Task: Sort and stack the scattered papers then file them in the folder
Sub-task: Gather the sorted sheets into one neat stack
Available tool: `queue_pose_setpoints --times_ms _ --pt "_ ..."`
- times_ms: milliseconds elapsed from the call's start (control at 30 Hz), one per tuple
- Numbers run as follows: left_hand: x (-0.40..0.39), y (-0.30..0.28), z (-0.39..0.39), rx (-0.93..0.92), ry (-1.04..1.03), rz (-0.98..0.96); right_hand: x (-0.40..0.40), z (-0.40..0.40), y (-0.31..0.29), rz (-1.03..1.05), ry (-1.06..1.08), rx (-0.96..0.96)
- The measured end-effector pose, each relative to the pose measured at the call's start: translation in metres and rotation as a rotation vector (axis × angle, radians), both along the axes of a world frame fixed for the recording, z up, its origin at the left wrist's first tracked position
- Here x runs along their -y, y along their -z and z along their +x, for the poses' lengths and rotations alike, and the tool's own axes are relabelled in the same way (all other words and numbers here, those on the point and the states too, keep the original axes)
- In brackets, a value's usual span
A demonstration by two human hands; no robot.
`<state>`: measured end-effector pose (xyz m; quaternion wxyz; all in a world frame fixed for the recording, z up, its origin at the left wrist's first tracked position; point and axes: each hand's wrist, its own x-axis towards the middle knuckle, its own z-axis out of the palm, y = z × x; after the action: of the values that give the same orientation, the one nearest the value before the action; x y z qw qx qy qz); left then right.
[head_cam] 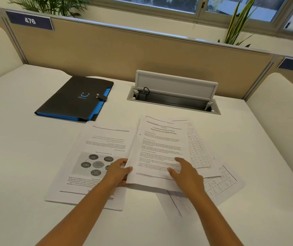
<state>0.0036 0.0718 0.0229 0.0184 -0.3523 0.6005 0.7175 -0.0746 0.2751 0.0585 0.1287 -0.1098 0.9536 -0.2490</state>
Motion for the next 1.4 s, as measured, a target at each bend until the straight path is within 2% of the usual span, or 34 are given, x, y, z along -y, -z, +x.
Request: queue_pose_setpoints --times_ms 100,233,367,433,667,867,1200,1400 --pt "0.000 -0.001 0.001 -0.008 -0.012 0.007 -0.015 -0.011 0.001 0.041 0.111 0.053" --pt "-0.001 -0.005 0.004 -0.061 -0.032 0.044 -0.029 -0.025 0.004 -0.058 0.237 0.056" --pt "-0.002 -0.014 0.003 -0.155 0.008 0.047 -0.032 -0.037 0.000 -0.368 0.347 0.147" --pt "-0.003 -0.019 0.000 -0.235 0.038 0.006 -0.032 -0.040 -0.006 -0.524 0.327 0.175" --pt "-0.001 -0.045 -0.011 -0.487 0.092 -0.268 -0.032 -0.043 -0.034 -0.837 0.177 -0.050" --pt "-0.002 -0.055 -0.017 -0.500 0.121 -0.473 -0.027 -0.039 -0.047 -0.944 0.106 -0.059" --pt "-0.026 -0.045 -0.015 -0.532 0.096 -0.524 -0.024 -0.024 -0.034 -0.972 0.062 0.003" --pt "-0.035 -0.041 -0.015 -0.548 0.031 -0.666 -0.019 -0.021 -0.034 -1.036 0.051 -0.001"
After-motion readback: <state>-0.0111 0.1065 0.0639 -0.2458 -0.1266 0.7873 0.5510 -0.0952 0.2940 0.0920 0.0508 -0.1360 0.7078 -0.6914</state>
